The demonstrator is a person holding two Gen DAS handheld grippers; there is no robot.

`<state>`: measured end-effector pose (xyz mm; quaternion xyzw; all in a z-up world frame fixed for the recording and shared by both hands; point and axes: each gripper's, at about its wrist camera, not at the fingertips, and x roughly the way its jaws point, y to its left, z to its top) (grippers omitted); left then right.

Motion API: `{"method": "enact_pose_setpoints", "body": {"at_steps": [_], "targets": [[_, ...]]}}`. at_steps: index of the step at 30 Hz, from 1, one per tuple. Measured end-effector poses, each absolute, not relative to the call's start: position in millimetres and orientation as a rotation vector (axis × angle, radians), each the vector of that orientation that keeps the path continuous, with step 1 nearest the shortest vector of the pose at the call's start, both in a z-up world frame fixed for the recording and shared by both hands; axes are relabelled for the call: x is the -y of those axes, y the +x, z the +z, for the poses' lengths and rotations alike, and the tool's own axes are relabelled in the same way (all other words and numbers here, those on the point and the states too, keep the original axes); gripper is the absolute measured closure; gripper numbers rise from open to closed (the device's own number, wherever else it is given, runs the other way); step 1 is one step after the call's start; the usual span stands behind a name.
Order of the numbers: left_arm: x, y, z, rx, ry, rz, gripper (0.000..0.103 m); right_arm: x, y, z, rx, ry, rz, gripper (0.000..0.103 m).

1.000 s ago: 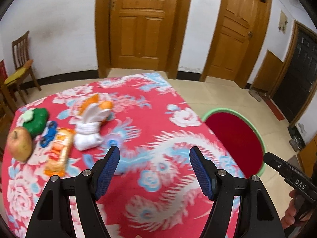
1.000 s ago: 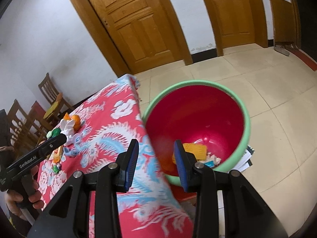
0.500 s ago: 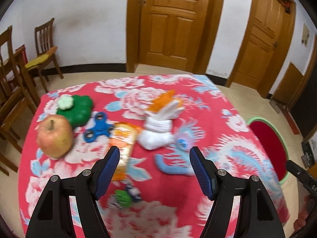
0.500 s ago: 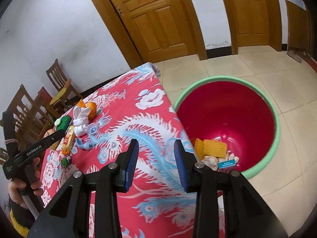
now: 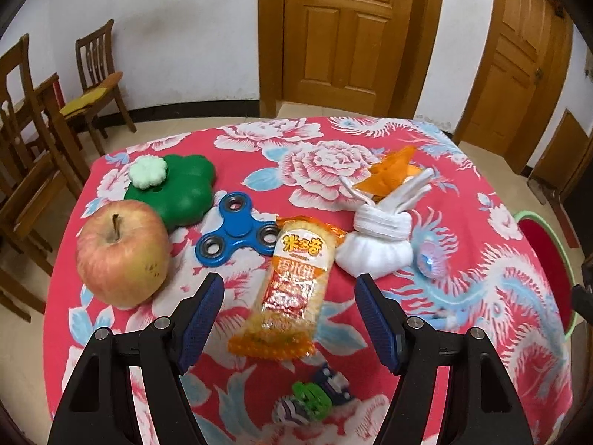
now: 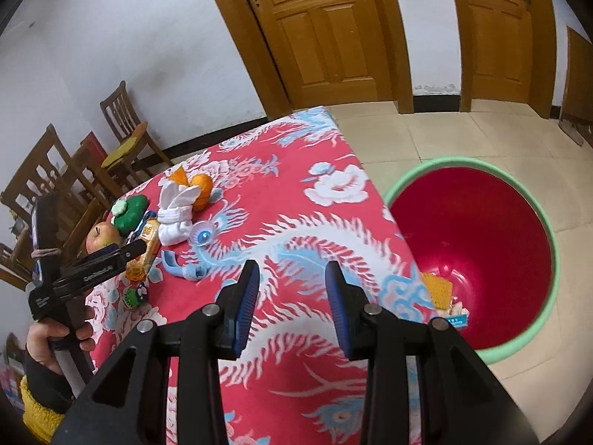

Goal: Collect trash
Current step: 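Grasp the orange snack bag with the left tool while the right tool grasps the clear eyeball toy, then lift and carry the snack bag and eyeball toy over the red bucket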

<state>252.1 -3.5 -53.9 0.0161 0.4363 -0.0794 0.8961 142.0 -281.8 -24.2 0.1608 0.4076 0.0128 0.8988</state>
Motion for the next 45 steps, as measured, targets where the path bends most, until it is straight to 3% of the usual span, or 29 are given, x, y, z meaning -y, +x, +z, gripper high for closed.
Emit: {"method": "enact_pose_setpoints", "body": {"at_steps": [14, 19, 27, 32, 45], "targets": [[-2.7, 263.1, -75.2, -0.926, -0.048, -0.159, 0.029, 230.7, 187.4, -35.7, -0.898, 0.246, 0.103, 0.065], [-11.8, 264.2, -77.6, -0.919, -0.098, -0.166, 0.049, 213.4, 203.2, -44.6, -0.926, 0.220, 0.138, 0.065], [-16.9, 262.3, -78.3, -0.905, -0.126, -0.166, 0.057, 190.7, 230.7, -61.2, -0.965, 0.191, 0.178, 0.065], [-20.1, 262.0, -78.2, -0.900, -0.145, -0.175, 0.058, 177.7, 242.4, -66.7, -0.972, 0.159, 0.205, 0.059], [-21.8, 261.3, -78.2, -0.894, -0.159, -0.182, 0.058, 156.9, 263.8, -78.3, -0.987, 0.080, 0.199, 0.058]]}}
